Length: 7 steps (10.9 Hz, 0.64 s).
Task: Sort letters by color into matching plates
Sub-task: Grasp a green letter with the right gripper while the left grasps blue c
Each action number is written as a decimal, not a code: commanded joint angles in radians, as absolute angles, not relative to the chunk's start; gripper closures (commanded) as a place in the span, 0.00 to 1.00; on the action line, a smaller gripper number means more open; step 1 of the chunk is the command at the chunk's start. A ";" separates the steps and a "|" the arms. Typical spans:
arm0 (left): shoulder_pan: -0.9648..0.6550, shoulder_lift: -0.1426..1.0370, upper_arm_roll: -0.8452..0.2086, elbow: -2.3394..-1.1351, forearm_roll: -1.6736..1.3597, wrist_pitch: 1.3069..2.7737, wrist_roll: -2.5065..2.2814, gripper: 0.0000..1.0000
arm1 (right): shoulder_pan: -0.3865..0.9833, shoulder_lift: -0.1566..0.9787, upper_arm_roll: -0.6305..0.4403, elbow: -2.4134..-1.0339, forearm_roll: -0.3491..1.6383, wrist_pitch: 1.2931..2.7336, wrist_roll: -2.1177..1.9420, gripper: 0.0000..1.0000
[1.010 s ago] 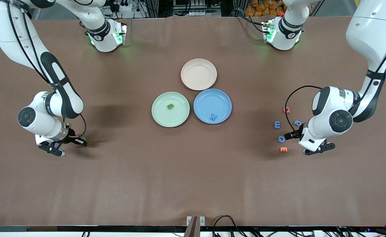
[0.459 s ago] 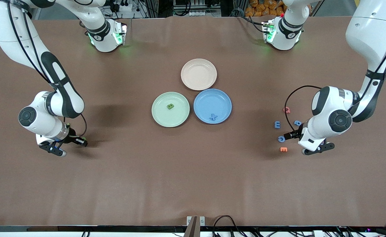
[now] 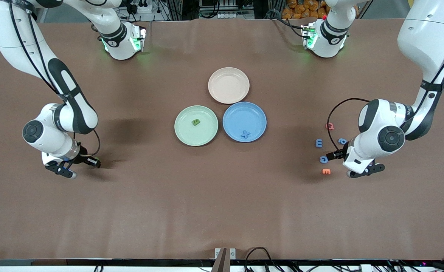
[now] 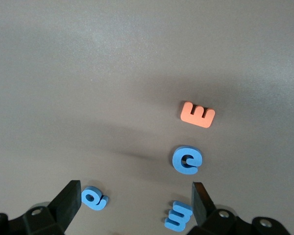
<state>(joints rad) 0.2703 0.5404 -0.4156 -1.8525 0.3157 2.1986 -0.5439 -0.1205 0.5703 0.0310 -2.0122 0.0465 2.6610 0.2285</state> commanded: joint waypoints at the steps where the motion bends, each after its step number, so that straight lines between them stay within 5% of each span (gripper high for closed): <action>1: 0.278 0.534 -0.422 -1.862 0.336 2.210 -0.558 0.07 | -0.126 0.552 0.043 -2.074 0.026 2.674 0.227 0.76; 7: 0.279 0.534 -0.422 -1.861 0.339 2.210 -0.558 0.10 | -0.123 0.549 0.043 -2.075 0.026 2.674 0.227 0.70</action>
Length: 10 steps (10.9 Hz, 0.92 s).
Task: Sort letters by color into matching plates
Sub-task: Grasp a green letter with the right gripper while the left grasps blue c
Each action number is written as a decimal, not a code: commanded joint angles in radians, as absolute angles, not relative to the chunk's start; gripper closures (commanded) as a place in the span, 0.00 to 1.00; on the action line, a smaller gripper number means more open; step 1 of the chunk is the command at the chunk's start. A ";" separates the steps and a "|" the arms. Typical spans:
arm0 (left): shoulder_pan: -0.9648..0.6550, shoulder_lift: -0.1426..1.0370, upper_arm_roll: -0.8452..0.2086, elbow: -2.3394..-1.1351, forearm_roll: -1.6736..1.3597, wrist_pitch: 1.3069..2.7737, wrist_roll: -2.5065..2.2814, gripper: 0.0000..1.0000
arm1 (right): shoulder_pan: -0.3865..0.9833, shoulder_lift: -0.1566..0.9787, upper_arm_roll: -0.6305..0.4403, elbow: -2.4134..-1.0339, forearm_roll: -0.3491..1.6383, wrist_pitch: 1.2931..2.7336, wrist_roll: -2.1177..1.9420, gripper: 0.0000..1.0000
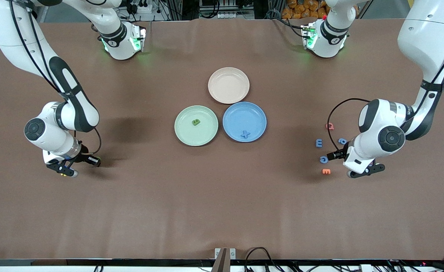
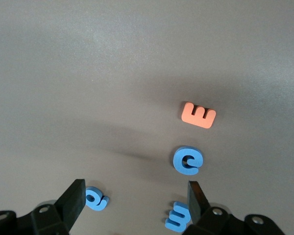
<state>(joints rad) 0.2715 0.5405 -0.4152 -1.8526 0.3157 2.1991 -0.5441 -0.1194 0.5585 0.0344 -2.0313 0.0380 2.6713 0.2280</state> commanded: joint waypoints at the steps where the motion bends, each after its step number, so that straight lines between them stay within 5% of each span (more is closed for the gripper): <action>1: 0.278 0.534 -0.422 -1.861 0.339 2.210 -0.558 0.10 | -0.121 0.548 0.043 -2.075 0.026 2.674 0.227 0.67; 10: 0.282 0.543 -0.423 -1.865 0.341 2.210 -0.558 0.18 | -0.123 0.503 0.051 -2.138 0.026 2.674 0.229 0.61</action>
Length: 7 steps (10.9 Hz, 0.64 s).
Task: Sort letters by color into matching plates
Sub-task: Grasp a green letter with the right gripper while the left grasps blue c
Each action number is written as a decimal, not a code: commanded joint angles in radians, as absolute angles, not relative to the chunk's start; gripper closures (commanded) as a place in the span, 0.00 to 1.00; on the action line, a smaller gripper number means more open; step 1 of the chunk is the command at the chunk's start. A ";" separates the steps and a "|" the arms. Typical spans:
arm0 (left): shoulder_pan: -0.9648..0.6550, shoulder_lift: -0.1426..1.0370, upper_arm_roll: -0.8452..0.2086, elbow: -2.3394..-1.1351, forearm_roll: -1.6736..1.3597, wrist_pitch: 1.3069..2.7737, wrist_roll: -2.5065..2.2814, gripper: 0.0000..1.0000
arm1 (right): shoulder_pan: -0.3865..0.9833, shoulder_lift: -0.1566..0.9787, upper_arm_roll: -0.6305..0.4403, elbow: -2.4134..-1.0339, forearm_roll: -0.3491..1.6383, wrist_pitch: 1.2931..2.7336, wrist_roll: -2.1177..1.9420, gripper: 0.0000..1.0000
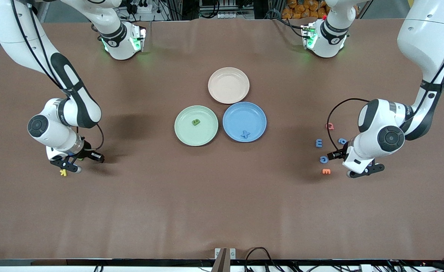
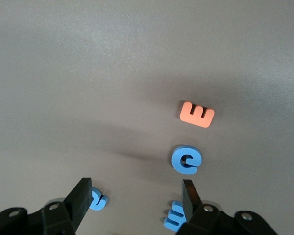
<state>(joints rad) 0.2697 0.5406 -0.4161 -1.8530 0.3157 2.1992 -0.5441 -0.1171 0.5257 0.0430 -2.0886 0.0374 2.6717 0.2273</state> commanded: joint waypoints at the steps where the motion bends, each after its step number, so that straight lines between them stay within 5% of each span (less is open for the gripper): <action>1: 0.284 0.543 -0.423 -1.867 0.341 2.210 -0.557 0.18 | -0.123 0.503 0.051 -2.138 0.026 2.675 0.229 0.60; 7: 0.282 0.545 -0.425 -1.907 0.330 2.210 -0.548 0.22 | -0.123 0.503 0.061 -2.149 0.025 2.675 0.229 0.56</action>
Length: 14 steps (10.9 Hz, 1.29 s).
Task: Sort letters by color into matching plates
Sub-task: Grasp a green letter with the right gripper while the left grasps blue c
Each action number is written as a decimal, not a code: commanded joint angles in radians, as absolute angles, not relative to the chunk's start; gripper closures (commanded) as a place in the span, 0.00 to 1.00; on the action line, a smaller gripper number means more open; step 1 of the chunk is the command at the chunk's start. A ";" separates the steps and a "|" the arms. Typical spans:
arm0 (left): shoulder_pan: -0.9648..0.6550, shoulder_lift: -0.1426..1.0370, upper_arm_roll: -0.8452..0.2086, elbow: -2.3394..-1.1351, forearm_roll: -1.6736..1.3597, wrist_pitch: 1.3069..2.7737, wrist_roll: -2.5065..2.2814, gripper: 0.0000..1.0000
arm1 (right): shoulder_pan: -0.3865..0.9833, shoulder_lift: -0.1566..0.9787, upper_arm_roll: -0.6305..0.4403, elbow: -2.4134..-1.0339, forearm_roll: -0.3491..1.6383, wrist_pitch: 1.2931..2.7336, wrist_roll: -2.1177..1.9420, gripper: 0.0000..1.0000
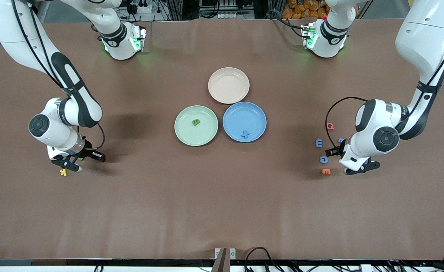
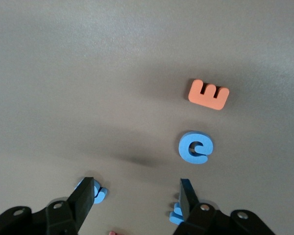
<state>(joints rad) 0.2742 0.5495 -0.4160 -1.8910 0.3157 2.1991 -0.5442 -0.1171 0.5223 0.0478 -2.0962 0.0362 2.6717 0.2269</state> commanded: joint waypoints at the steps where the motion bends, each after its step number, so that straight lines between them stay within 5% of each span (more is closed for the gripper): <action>1: 0.284 0.543 -0.425 -1.907 0.331 2.210 -0.540 0.23 | -0.123 0.502 0.061 -2.154 0.025 2.677 0.227 0.56; 10: 0.296 0.532 -0.468 -1.942 0.337 2.223 -0.412 0.29 | -0.124 0.502 0.061 -2.161 -0.005 2.686 0.229 0.69; 14: 0.327 0.543 -0.468 -1.971 0.337 2.350 -0.318 0.29 | -0.124 0.502 0.061 -2.160 -0.006 2.686 0.227 0.75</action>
